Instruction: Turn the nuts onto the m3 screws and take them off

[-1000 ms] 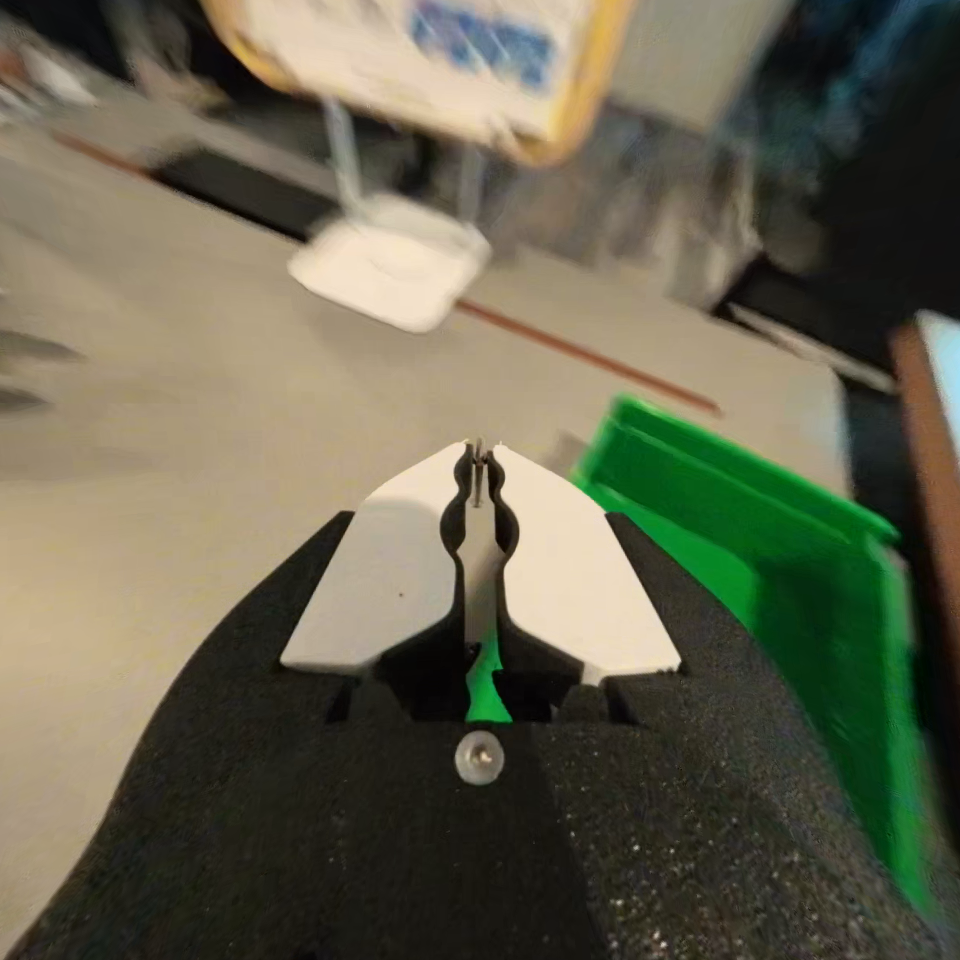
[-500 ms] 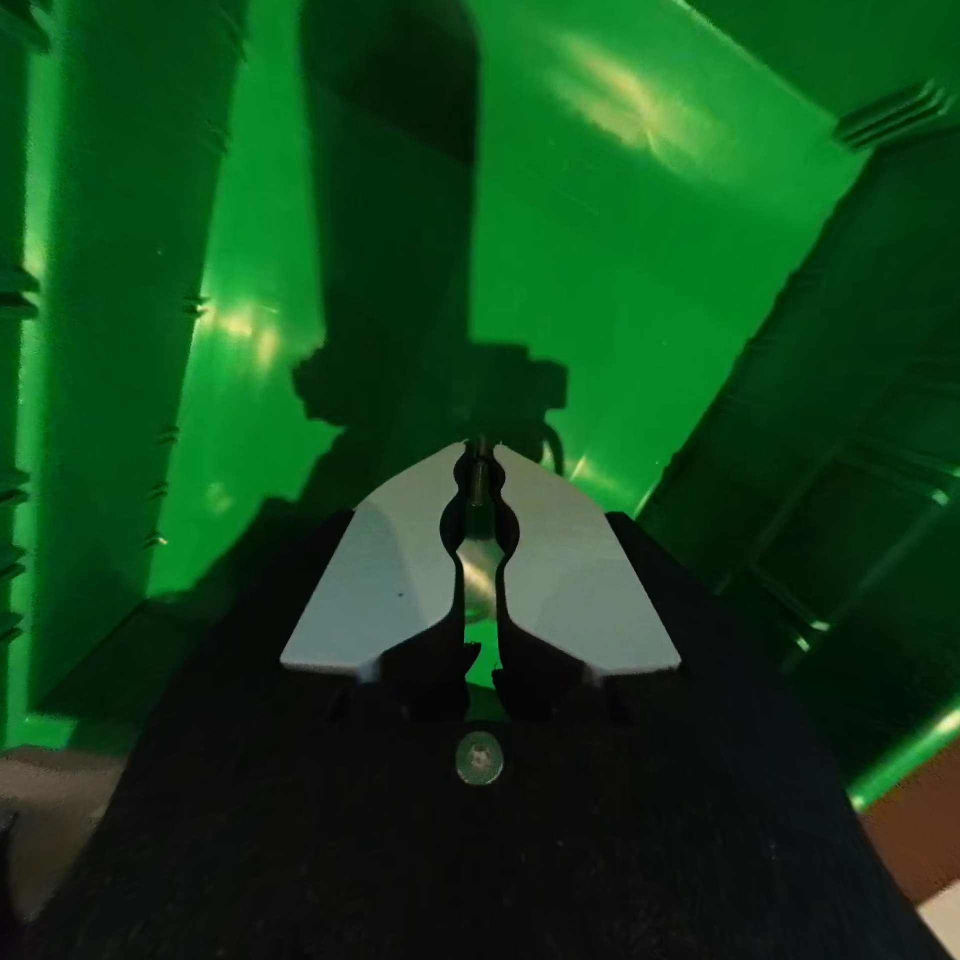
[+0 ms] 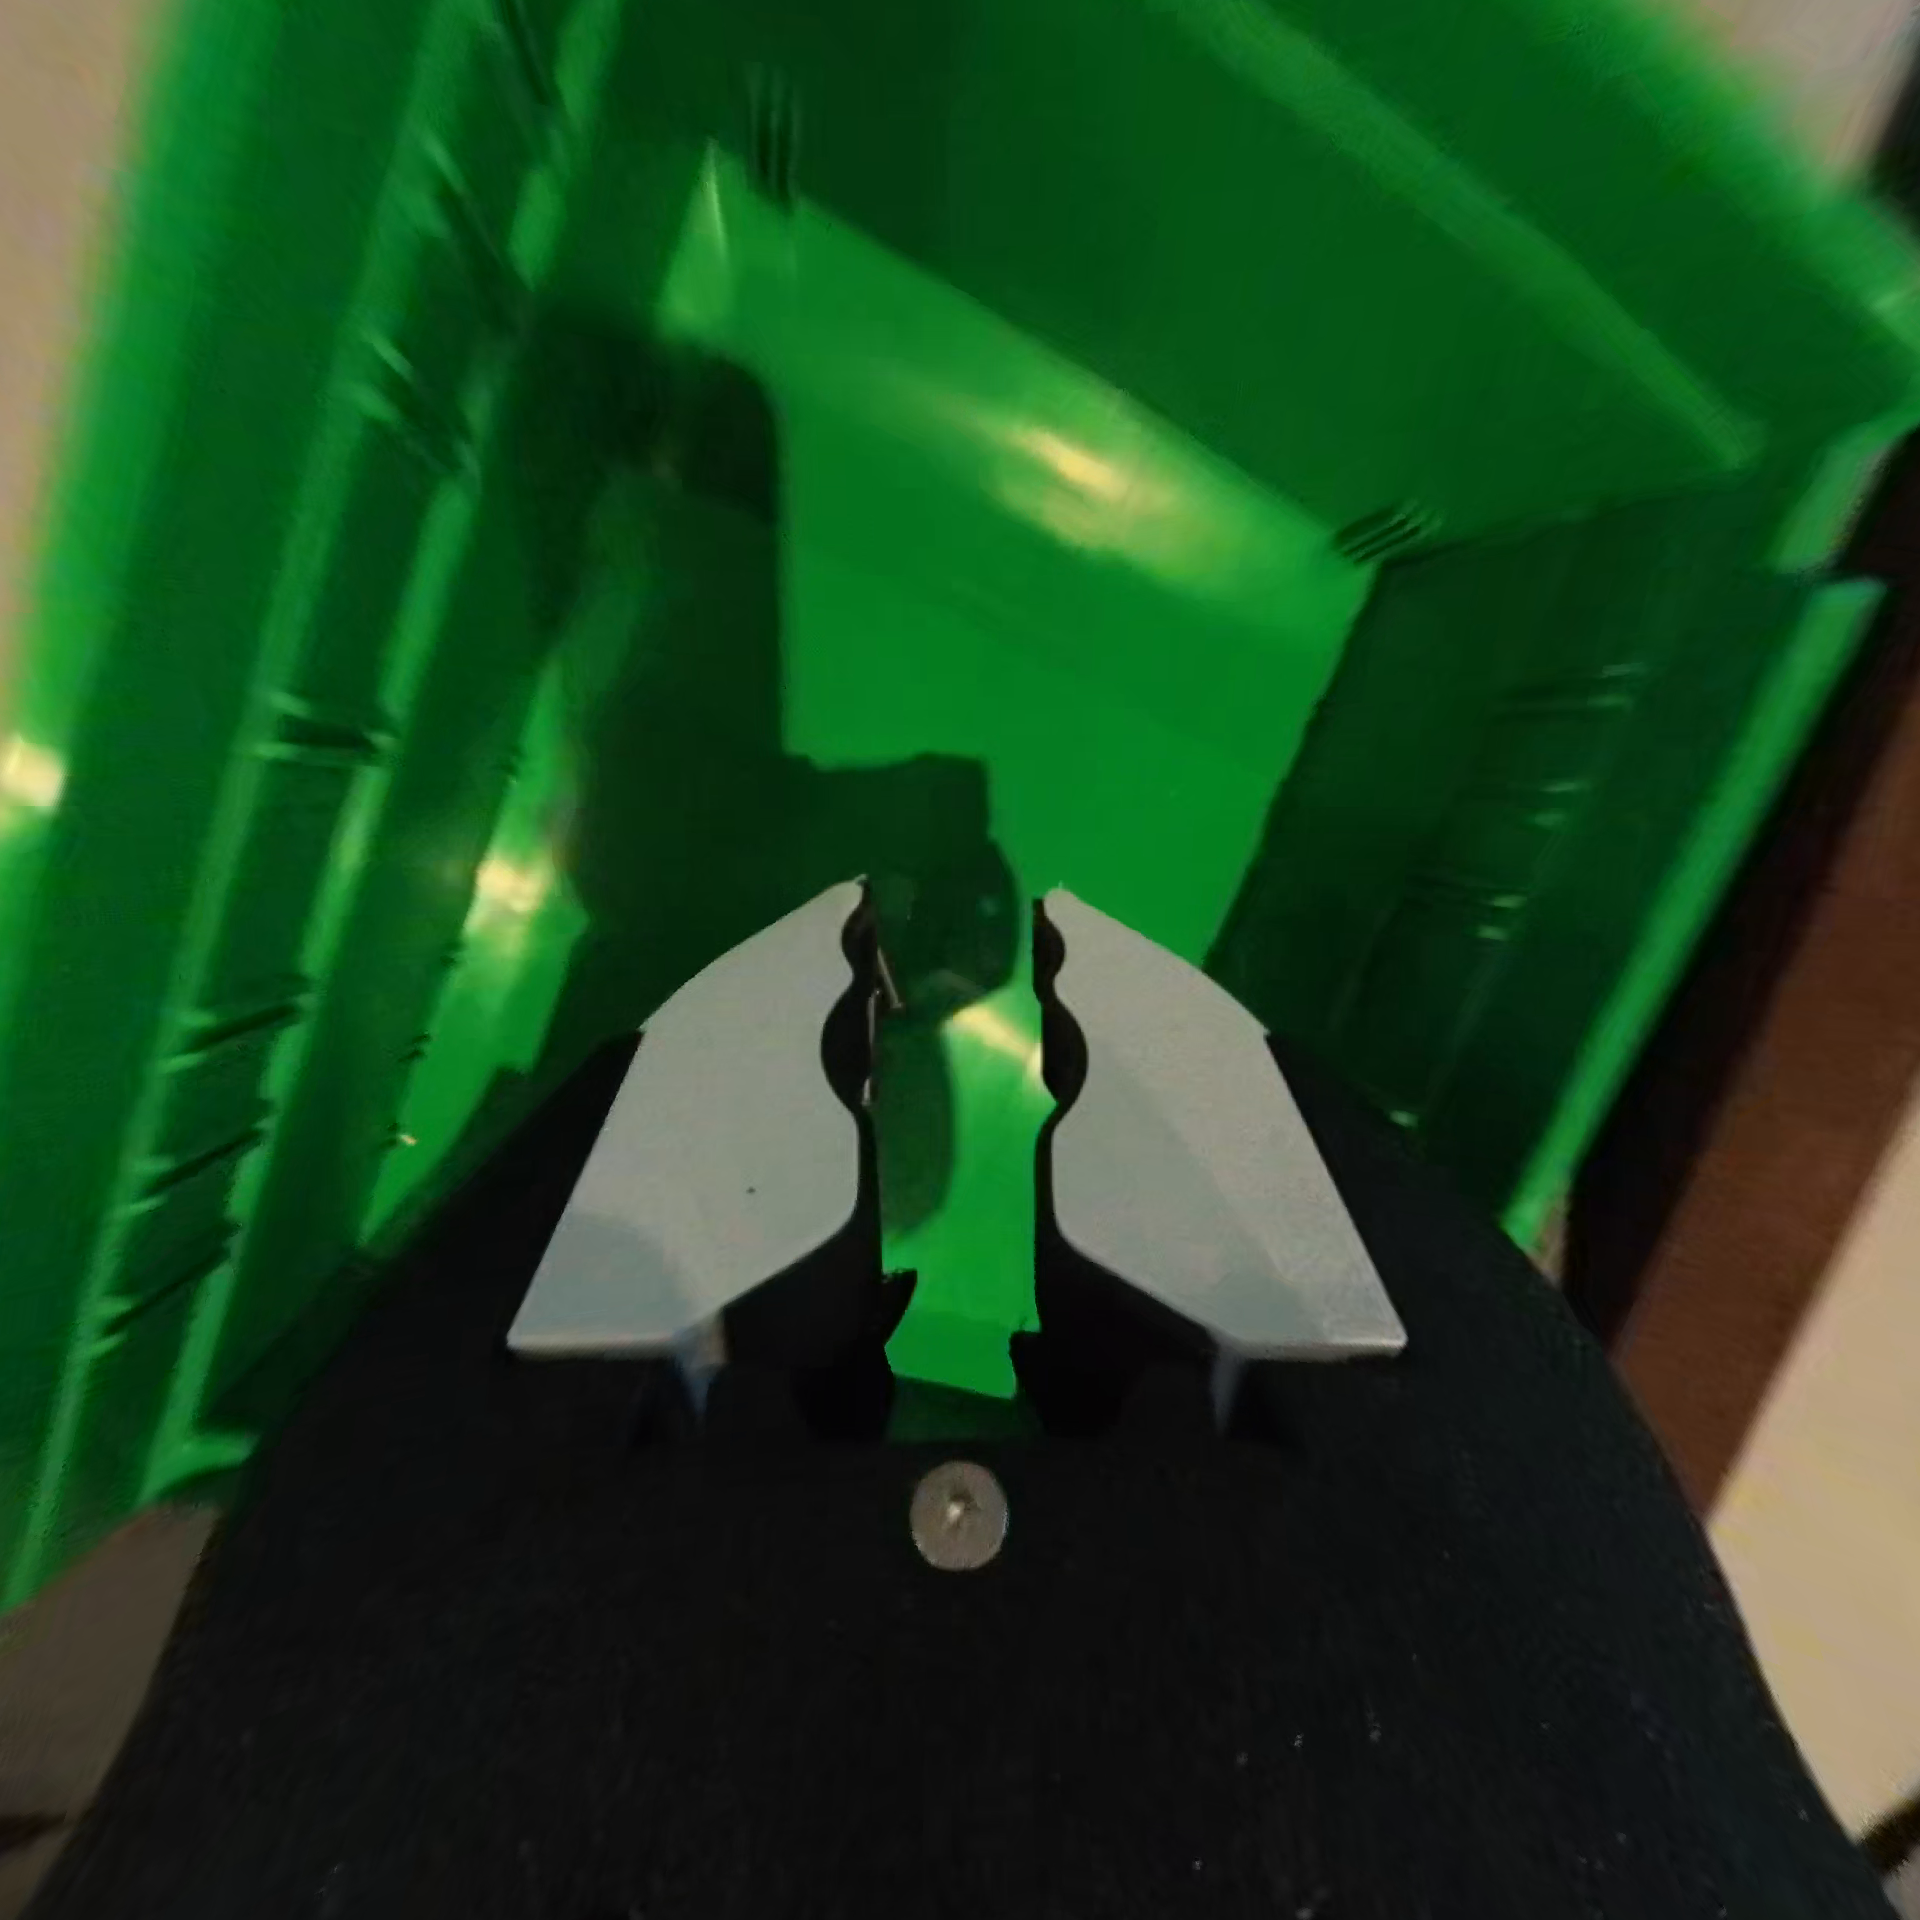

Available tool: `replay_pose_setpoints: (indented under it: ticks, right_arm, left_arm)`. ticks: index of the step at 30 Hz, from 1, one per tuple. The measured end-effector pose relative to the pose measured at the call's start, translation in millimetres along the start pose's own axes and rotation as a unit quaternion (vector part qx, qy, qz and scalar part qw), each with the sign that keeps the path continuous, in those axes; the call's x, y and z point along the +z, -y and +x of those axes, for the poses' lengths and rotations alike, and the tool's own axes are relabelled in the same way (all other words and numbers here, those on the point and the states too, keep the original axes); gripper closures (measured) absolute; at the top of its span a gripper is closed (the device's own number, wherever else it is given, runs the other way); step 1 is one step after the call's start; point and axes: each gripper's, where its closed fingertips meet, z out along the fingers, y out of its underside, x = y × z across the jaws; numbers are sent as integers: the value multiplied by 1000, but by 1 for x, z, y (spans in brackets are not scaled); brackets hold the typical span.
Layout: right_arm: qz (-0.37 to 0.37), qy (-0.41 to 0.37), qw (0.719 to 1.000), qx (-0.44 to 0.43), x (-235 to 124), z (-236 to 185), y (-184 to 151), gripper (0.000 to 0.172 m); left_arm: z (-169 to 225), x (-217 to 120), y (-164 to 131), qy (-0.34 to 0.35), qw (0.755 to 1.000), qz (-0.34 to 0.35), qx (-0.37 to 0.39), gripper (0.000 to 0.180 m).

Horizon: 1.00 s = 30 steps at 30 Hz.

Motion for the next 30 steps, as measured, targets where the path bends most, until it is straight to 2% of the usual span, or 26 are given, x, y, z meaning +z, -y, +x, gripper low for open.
replay_pose_setpoints:
  ticks: [2, 5, 8, 11, 14, 17, 23, 26, 30]
  right_arm:
    - [71, -14, 997, 6, -38, -3, 23, 143]
    - [189, -5, 982, -13, -102, -36, 62, 141]
    - [299, 29, 952, -64, -146, -99, 97, 139]
    - [382, 96, 911, -123, -159, -181, 123, 132]
    - [458, 174, 859, -149, -153, -258, 146, 127]
    - [506, 242, 815, -145, -128, -319, 168, 125]
    - [523, 286, 788, -154, -70, -396, 203, 124]
    - [530, 282, 782, -168, -54, -413, 214, 125]
    - [553, 252, 770, -197, -43, -417, 219, 126]
  left_arm:
    - [-1, 0, 0, 3, 1000, 2, -2, 120]
    - [-2, 0, -1, 5, 1000, 2, -7, 120]
    - [-3, 0, -3, 6, 1000, 1, -9, 120]
    - [-4, 0, -4, 7, 1000, -1, -10, 119]
    - [-6, 0, -5, 11, 1000, -1, -9, 119]
    - [-10, -2, -4, 24, 1000, 0, 2, 118]
    - [-27, -7, 1, 88, 994, 18, 64, 114]
    - [-30, -10, 7, 100, 991, 35, 80, 110]
    - [-40, -12, 4, 114, 991, 29, 57, 100]
